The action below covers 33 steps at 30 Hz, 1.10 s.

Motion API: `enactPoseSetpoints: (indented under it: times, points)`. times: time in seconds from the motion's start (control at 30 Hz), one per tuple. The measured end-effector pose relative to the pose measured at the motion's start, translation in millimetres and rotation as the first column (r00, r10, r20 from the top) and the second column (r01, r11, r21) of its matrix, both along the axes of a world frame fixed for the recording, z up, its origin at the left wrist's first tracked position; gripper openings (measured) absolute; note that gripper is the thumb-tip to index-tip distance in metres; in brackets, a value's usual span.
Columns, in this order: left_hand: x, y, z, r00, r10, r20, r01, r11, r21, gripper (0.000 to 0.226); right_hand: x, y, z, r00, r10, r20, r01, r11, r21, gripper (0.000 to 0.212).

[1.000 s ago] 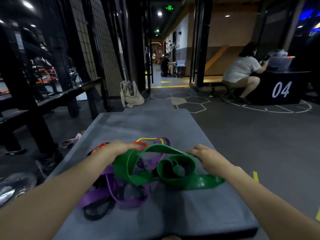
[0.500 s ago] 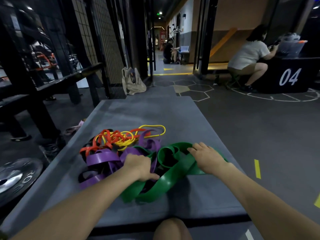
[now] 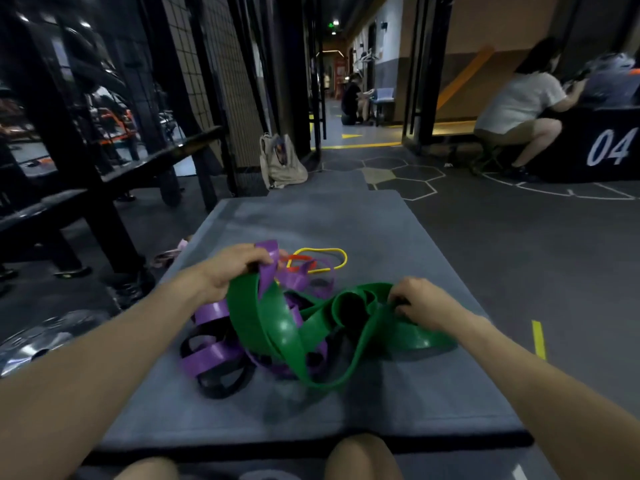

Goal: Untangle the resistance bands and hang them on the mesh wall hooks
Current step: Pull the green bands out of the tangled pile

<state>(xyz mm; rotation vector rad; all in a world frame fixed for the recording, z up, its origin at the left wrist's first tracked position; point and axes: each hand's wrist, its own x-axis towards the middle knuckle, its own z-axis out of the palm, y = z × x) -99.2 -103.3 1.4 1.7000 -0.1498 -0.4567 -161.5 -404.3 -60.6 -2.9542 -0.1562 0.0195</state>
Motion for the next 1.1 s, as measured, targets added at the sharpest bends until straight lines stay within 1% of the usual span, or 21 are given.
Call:
enactPoseSetpoints:
  times: [0.03,0.1,0.17,0.23,0.27,0.37,0.4,0.43,0.5,0.57,0.63,0.67,0.7,0.8,0.87,0.9,0.97,1.0,1.03,1.1]
  points:
    - [1.0,1.0,8.7,1.0,-0.007,0.024,0.008,0.999,-0.042,0.022,3.8,0.5,4.2,0.997,-0.048,0.06,0.045,0.998,0.049,0.024]
    - [-0.5,-2.5,26.8,0.994,-0.044,0.104,0.051,0.996,-0.07,0.028,10.3,1.1,15.2,0.971,-0.157,0.183,0.125,0.977,0.176,0.019]
    - [-4.7,-9.2,44.2,0.984,-0.077,0.159,0.09,0.993,-0.076,0.032,13.5,1.7,28.6,0.934,-0.244,0.262,0.173,0.948,0.266,0.016]
    - [-8.0,-12.3,57.8,0.974,-0.1,0.204,0.117,0.991,-0.072,0.035,13.6,2.0,40.0,0.902,-0.289,0.321,0.194,0.935,0.296,0.014]
    - [-9.8,-12.5,63.3,0.97,-0.114,0.215,0.132,0.989,-0.069,0.04,12.9,1.9,44.8,0.883,-0.315,0.348,0.209,0.928,0.309,0.014]
    - [-13.6,-12.7,72.4,0.968,-0.165,0.187,0.18,0.981,-0.068,0.054,11.2,1.9,57.8,0.829,-0.386,0.404,0.244,0.9,0.36,0.014]
    - [-14.3,-14.6,73.1,0.964,-0.195,0.182,0.209,0.976,-0.063,0.056,11.2,3.7,61.9,0.826,-0.386,0.411,0.23,0.896,0.38,0.014]
    - [-15.6,-18.8,73.0,0.955,-0.23,0.186,0.244,0.968,-0.055,0.053,11.2,7.6,65.9,0.829,-0.373,0.417,0.2,0.894,0.4,0.015]
    - [-19.9,-33.4,71.9,0.935,-0.285,0.213,0.289,0.957,0.012,0.041,11.2,21.3,73.8,0.84,-0.335,0.426,0.128,0.887,0.444,0.015]
    - [-23.0,-54.0,65.0,0.92,-0.277,0.276,0.257,0.96,0.107,0.032,10.6,38.3,81.2,0.857,-0.284,0.43,0.045,0.872,0.487,0.017]
    - [-20.1,-72.6,55.9,0.88,-0.247,0.405,0.169,0.961,0.219,0.026,7.5,53.7,86.5,0.88,-0.211,0.426,-0.06,0.839,0.54,0.015]
    - [-17.5,-80.2,52.1,0.865,-0.253,0.434,0.15,0.954,0.258,0.022,6.8,57.7,87.7,0.893,-0.191,0.408,-0.097,0.804,0.587,0.014]
    - [-15.4,-85.6,49.2,0.867,-0.268,0.42,0.157,0.947,0.281,0.019,6.0,58.2,89.0,0.912,-0.186,0.366,-0.111,0.748,0.655,0.014]
    - [-12.7,-93.8,41.2,0.916,-0.311,0.253,0.25,0.936,0.246,0.012,-0.3,51.8,91.3,0.972,-0.153,0.18,-0.078,0.512,0.856,0.032]
    - [-17.1,-96.9,36.8,0.921,-0.356,0.159,0.309,0.914,0.262,0.014,-5.5,50.3,92.3,0.991,-0.121,0.064,-0.018,0.355,0.935,0.039]
    - [-18.1,-97.7,33.4,0.926,-0.363,0.105,0.327,0.909,0.258,0.018,-7.1,50.9,92.9,0.995,-0.104,0.005,0.023,0.26,0.965,0.041]
    - [-19.2,-99.9,26.3,0.938,-0.346,0.009,0.338,0.92,0.197,0.022,-9.8,54.8,94.6,0.994,-0.045,-0.096,0.099,0.079,0.992,0.034]
    - [-18.7,-102.0,22.1,0.946,-0.323,-0.02,0.322,0.933,0.158,0.019,-11.4,57.4,95.8,0.99,-0.015,-0.144,0.144,0.018,0.989,0.027]
    - [-18.7,-105.5,17.3,0.958,-0.285,-0.038,0.288,0.947,0.14,0.016,-13.7,60.0,98.0,0.983,0.01,-0.183,0.183,-0.026,0.983,0.021]
    - [-20.5,-113.8,8.2,0.98,-0.188,-0.063,0.195,0.974,0.116,0.011,-14.3,62.9,100.1,0.98,0.021,-0.2,0.201,-0.094,0.975,0.017]
